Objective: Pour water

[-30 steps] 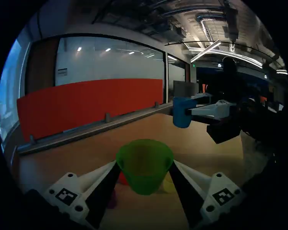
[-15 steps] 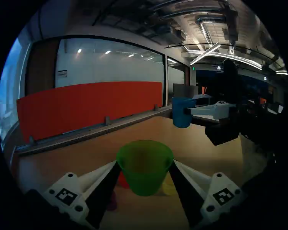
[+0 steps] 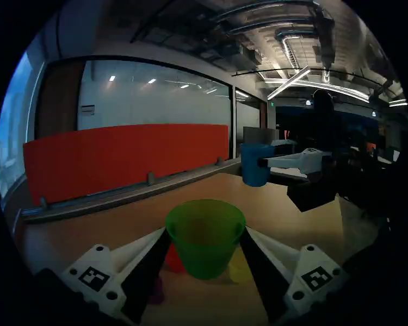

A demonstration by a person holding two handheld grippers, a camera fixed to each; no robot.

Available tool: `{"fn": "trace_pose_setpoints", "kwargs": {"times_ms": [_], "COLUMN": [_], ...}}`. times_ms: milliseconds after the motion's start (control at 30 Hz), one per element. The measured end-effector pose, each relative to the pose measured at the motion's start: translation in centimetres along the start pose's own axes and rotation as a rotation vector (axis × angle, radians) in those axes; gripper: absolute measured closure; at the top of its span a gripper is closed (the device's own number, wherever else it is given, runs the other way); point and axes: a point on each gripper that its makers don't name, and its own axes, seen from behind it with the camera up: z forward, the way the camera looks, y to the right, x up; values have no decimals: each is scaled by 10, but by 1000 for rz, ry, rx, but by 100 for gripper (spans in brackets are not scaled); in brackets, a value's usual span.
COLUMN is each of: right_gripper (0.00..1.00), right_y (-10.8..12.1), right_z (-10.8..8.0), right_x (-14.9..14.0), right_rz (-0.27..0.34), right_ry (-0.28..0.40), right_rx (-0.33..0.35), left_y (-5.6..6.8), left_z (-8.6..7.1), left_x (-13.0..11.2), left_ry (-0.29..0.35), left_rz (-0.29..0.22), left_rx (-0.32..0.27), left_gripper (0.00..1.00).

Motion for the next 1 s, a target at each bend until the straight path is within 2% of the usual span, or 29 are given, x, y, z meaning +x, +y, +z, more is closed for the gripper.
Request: {"fn": "trace_pose_setpoints", "kwargs": {"times_ms": [567,867,1000], "right_gripper": [11,10,11], "right_y": [-4,-7,-9], "right_z": [5,9,10], "right_x": [8,16,20], "right_rz": [-28,-81,-106], "right_ry": [-5,-5,-5], "right_rx": [15,15,22], "left_y": [5,4,10], "left_z": [-3,-3,-5], "left_x": [15,14,14], "left_ry": [91,103,106], "left_rz": [-13,-14,-14], "left_rx": [-14,-14,-27], "left_gripper": [14,14,14]}}
